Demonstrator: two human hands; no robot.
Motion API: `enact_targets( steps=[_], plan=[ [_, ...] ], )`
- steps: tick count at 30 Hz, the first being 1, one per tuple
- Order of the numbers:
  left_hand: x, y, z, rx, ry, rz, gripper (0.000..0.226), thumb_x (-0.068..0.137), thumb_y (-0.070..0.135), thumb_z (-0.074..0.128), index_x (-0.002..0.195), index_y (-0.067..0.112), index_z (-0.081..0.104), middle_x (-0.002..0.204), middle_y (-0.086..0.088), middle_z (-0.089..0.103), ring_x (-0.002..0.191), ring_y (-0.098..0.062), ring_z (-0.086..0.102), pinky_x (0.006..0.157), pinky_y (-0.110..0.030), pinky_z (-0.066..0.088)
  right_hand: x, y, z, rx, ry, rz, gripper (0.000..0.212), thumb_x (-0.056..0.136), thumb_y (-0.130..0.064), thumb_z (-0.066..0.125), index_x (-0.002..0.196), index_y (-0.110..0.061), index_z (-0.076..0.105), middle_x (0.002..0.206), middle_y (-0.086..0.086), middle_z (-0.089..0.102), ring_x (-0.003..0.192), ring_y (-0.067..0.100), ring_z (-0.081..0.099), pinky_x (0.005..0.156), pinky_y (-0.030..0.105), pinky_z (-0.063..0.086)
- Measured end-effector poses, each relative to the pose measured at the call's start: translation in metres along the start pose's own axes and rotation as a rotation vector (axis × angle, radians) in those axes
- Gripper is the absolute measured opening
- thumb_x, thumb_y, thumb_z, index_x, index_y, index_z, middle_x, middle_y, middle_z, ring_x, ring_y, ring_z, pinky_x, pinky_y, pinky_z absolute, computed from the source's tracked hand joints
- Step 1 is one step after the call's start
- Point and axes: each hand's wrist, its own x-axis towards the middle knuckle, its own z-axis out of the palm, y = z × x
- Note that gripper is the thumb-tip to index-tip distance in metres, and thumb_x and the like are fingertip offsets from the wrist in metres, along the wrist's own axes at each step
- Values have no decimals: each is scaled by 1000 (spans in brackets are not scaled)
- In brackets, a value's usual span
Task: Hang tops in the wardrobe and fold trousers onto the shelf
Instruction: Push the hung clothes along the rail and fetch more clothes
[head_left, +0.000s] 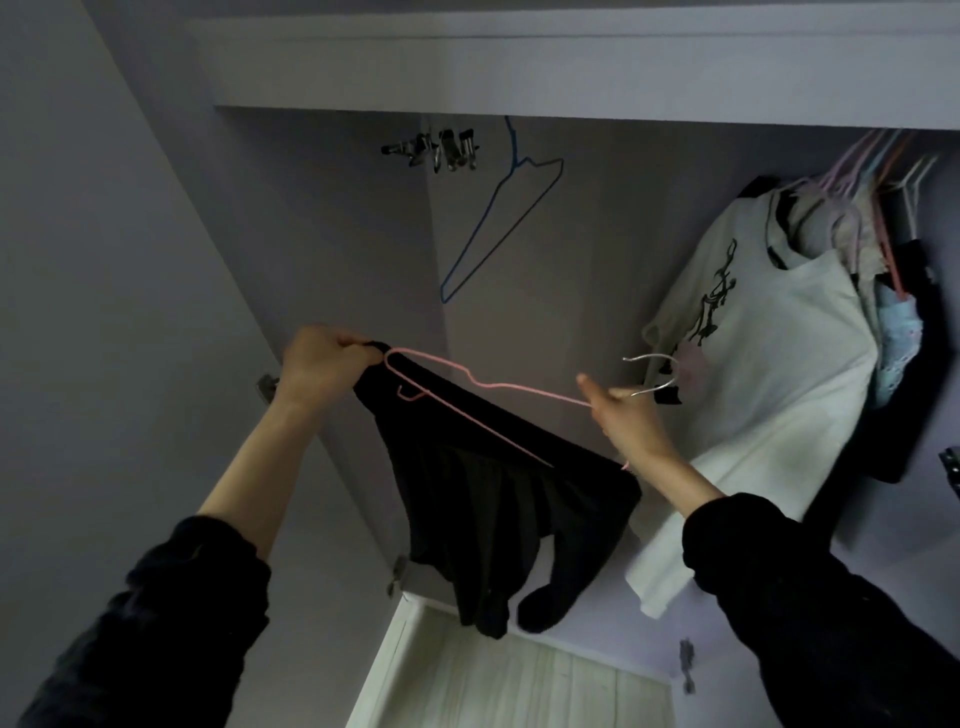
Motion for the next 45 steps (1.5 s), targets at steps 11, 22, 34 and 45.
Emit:
enact_targets(
  steps=[11,22,34,45],
  plan=[
    [2,1,31,202,-145,26,22,82,7,63,64,20,63,42,11,59,35,0,55,61,-20,48,9,-68,-14,-519,-120,-256,54,95,-43,49,57,-5,47,48,4,38,44,15,39,44,16,31],
    [-8,5,42,511,-443,347,35,79,55,57,76,22,69,74,6,56,81,-11,55,72,-20,36,11,-94,-6,-589,-143,-282,53,89,-42,60,48,-10,50,46,0,46,52,16,52,52,23,39],
    [-14,-6,30,316,-194,530,18,90,2,57,95,9,72,83,5,66,86,-15,62,67,-3,34,7,-111,-31,-166,-572,-268,16,89,-23,63,91,-8,69,78,-1,69,72,7,61,74,19,46],
    [-7,-14,-1,235,5,499,18,87,-2,58,93,5,73,89,1,68,82,6,53,70,4,32,25,-38,-72,-404,-372,-182,22,87,-7,64,108,-3,69,98,11,70,89,17,62,82,28,45]
  ],
)
